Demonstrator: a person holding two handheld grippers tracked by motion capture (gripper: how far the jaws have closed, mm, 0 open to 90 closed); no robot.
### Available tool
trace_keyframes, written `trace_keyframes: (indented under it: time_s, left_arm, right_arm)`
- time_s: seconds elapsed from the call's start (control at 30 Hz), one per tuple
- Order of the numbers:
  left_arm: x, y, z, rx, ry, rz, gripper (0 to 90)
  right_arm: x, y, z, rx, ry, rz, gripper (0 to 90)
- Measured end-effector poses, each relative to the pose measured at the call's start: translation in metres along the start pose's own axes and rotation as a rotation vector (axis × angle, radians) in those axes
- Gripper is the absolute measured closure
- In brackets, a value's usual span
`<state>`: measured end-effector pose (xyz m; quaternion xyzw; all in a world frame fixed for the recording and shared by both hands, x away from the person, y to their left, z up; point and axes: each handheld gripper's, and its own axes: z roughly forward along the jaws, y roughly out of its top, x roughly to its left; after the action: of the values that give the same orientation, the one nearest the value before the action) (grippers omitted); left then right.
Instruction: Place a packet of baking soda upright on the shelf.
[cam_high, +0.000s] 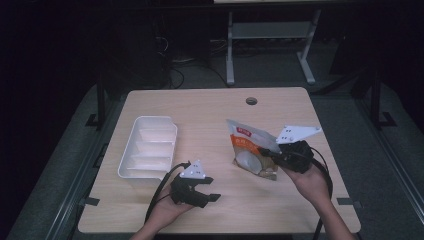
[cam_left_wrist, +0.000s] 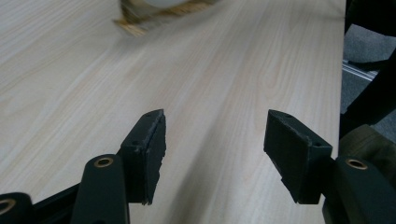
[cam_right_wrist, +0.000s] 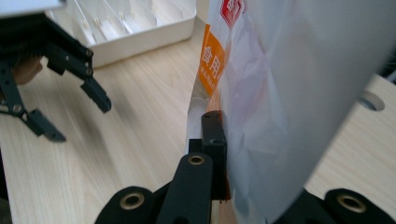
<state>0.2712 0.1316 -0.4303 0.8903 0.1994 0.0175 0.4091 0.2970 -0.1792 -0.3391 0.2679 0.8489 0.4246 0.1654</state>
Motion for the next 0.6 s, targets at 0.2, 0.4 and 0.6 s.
trace_keyframes:
  time_s: [0.2, 0.4, 0.6]
  left_arm:
    - [-0.004, -0.003, 0.002, -0.001, -0.013, 0.021, 34.8]
    - [-0.007, -0.006, 0.004, 0.0, -0.021, 0.046, 33.8]
    - [-0.007, -0.009, 0.004, 0.011, -0.031, 0.051, 32.7]
  right_arm:
    - [-0.004, 0.019, 0.004, -0.018, 0.017, -0.019, 89.8]
    - [-0.007, 0.039, 0.015, -0.032, 0.047, -0.042, 89.8]
    - [-0.005, 0.059, 0.032, -0.042, 0.087, -0.067, 89.8]
